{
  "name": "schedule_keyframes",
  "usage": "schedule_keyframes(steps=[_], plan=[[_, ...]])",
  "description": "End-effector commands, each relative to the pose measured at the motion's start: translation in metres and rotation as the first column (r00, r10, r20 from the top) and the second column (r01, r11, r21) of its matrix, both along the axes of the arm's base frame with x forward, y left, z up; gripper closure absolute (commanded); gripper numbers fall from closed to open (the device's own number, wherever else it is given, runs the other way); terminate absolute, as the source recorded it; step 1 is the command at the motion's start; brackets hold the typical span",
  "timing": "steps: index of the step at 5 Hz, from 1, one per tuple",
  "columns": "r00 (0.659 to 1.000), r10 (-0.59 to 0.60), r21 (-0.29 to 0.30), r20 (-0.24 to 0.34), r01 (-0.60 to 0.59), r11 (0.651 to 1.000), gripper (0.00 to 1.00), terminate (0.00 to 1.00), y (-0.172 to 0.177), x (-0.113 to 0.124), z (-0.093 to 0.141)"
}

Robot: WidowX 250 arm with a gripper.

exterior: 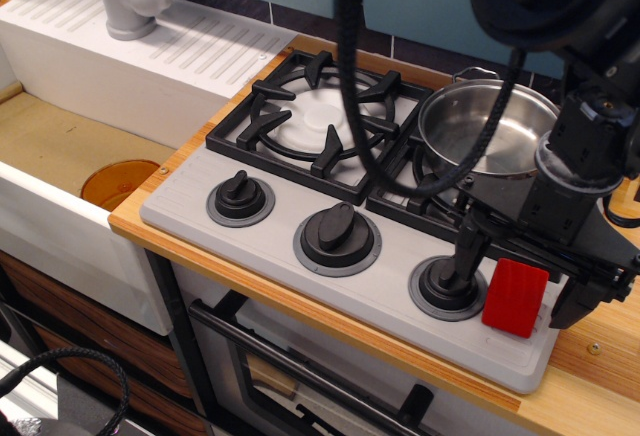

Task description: Put redcube in pan and put pan on stove

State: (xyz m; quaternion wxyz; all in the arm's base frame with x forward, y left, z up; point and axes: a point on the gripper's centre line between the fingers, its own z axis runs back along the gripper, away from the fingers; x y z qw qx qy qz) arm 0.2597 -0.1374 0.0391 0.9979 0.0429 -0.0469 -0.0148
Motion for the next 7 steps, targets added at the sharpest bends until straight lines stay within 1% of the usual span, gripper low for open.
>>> schedule_keyframes(steps=[1, 2, 3, 4, 6, 7], plan=[[0.999, -0.028, -0.019, 0.027, 0.029, 0.999, 0.00, 0.00, 0.000, 0.003, -0.003], [1.000, -0.028, -0.047, -0.005, 0.027, 0.999, 1.00, 0.00, -0.003, 0.004, -0.009], [0.999, -0.043, -0.061, -0.033, 0.041, 0.997, 1.00, 0.00, 0.000, 0.007, -0.008], [0.998, -0.042, -0.041, -0.048, 0.040, 0.998, 1.00, 0.00, 0.005, 0.008, 0.001], [0.990, -0.045, 0.042, -0.131, 0.051, 0.998, 1.00, 0.00, 0.021, 0.012, 0.066], [0.984, -0.063, 0.066, -0.164, 0.075, 0.995, 1.00, 0.00, 0.030, 0.023, 0.096]])
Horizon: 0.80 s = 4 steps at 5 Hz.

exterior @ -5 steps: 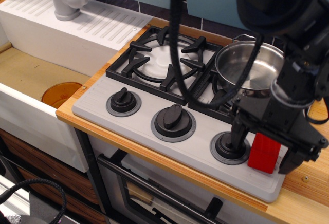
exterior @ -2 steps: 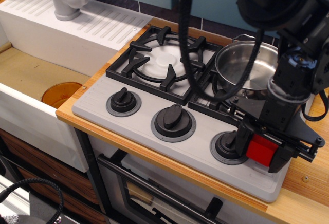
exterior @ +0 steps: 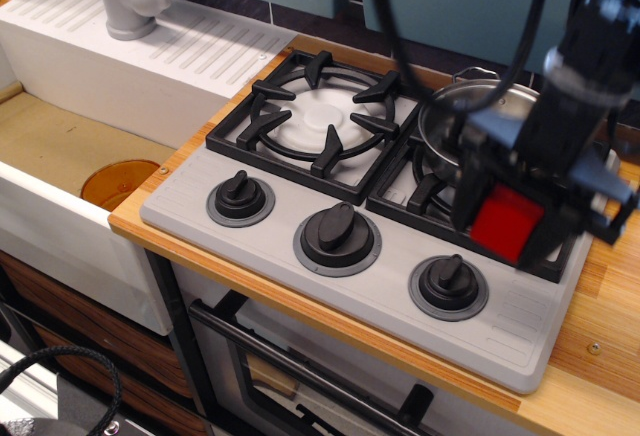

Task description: Put redcube in pan and put pan on stove

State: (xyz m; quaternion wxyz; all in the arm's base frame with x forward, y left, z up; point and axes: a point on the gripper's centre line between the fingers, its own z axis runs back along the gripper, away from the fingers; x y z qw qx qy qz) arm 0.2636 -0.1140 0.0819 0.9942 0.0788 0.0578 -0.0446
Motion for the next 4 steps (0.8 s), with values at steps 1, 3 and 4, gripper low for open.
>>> schedule_keyframes(steps=[1, 3, 4], plan=[[0.998, -0.052, -0.014, 0.036, 0.052, 0.999, 1.00, 0.00, 0.011, 0.038, 0.065], [0.995, -0.100, -0.036, 0.030, 0.101, 0.994, 1.00, 0.00, 0.020, 0.078, 0.064], [0.993, -0.109, -0.065, 0.043, 0.112, 0.992, 1.00, 0.00, 0.017, 0.088, 0.047]])
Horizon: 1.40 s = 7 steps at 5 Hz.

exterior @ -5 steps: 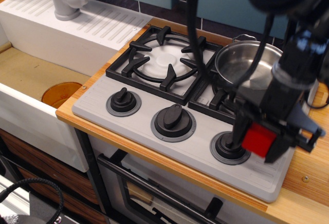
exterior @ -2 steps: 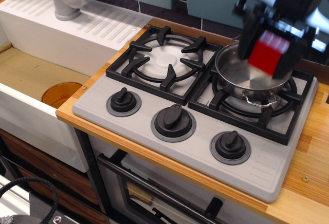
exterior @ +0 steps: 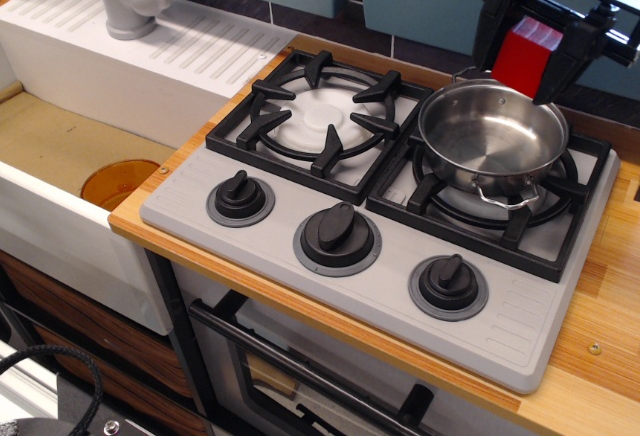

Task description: Put redcube in pan and put pan on stove

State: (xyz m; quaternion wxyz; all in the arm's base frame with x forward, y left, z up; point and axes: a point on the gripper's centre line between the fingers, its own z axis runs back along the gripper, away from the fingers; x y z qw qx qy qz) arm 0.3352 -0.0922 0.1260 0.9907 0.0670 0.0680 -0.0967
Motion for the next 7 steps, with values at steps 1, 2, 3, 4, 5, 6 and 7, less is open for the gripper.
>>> schedule_keyframes(steps=[1, 2, 3, 4, 5, 6, 7], plan=[[0.998, -0.002, -0.066, 0.068, 0.007, 0.998, 1.00, 0.00, -0.009, 0.018, -0.007], [0.997, -0.005, -0.078, 0.078, 0.011, 0.997, 1.00, 0.00, -0.013, 0.016, -0.016], [0.996, -0.003, -0.075, 0.090, 0.010, 0.997, 0.00, 0.00, -0.016, 0.015, -0.019], [0.996, -0.004, -0.068, 0.085, 0.009, 0.998, 0.00, 0.00, -0.017, 0.013, -0.015], [0.996, 0.006, -0.059, 0.085, -0.001, 0.998, 0.00, 0.00, -0.020, 0.010, -0.010], [0.997, 0.013, -0.041, 0.079, -0.009, 0.999, 0.00, 0.00, -0.024, 0.008, -0.001], [0.997, 0.020, -0.016, 0.077, -0.019, 1.000, 0.00, 0.00, -0.025, 0.006, 0.011]])
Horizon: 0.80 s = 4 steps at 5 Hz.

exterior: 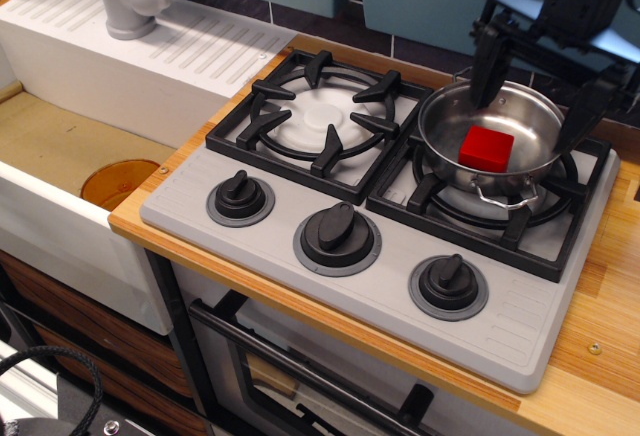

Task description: Put redcube in pan and put pan on stove

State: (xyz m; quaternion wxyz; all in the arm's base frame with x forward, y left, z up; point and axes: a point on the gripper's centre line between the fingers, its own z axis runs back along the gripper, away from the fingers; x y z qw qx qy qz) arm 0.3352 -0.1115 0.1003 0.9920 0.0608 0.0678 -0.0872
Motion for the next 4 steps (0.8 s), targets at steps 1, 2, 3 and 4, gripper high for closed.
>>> schedule_keyframes(steps=[1, 2, 3, 4], plan=[[0.995, -0.031, 0.052, 0.092, 0.026, 0.998, 0.00, 0.00, 0.005, 0.009, 0.053], [0.993, -0.069, 0.071, 0.100, 0.062, 0.996, 0.00, 0.00, 0.023, 0.019, 0.058], [0.986, -0.123, 0.081, 0.114, 0.114, 0.990, 0.00, 0.00, 0.050, 0.028, 0.059], [0.983, -0.137, 0.073, 0.121, 0.129, 0.989, 0.00, 0.00, 0.065, 0.031, 0.056]])
